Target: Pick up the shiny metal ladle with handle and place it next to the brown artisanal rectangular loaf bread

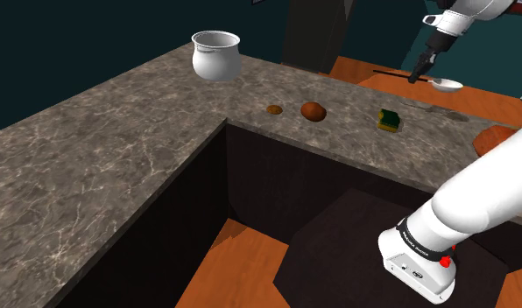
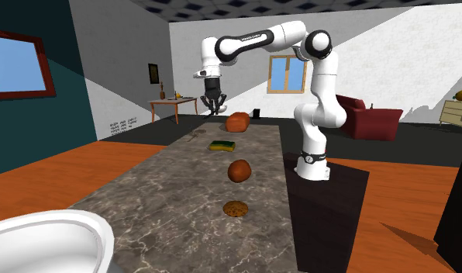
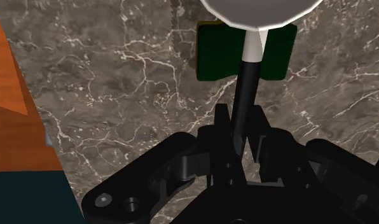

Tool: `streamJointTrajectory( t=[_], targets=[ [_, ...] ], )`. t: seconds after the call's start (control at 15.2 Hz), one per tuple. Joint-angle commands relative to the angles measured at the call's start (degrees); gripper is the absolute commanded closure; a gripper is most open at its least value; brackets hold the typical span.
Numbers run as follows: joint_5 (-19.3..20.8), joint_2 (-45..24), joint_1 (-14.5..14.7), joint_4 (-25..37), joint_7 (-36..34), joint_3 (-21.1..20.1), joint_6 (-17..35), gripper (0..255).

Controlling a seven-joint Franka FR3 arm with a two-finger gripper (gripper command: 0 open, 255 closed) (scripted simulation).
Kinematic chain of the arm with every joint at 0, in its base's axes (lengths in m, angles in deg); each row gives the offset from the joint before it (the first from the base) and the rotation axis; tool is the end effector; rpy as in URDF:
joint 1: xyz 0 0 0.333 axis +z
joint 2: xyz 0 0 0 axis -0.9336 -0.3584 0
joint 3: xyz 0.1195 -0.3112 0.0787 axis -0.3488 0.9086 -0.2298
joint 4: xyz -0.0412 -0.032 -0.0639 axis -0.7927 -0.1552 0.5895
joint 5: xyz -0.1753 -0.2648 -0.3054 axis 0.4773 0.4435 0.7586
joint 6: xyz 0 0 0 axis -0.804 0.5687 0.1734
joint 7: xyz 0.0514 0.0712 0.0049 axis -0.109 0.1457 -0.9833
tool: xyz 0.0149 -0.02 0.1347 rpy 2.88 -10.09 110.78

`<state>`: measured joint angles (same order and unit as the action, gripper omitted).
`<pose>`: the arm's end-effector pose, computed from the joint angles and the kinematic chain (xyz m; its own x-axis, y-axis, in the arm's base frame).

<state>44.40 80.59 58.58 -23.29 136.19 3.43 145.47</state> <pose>0.3674 -0.4501 0.4910 0.8850 0.4521 0.1111 0.4623 -0.8815 -0.0956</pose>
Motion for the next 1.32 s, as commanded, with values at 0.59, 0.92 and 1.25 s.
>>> streamJointTrajectory(
  t=[0.59, 0.92, 1.25],
  targets=[
    [14.8, 22.7, -7.8, -16.9, 0.1, -0.7, -1.8, 255],
    [19.9, 30.8, -13.0, -21.4, 2.4, -0.5, -4.8, 255],
    [24.5, 37.8, -18.4, -24.3, 6.1, 0.4, -8.4, 255]
  ],
)
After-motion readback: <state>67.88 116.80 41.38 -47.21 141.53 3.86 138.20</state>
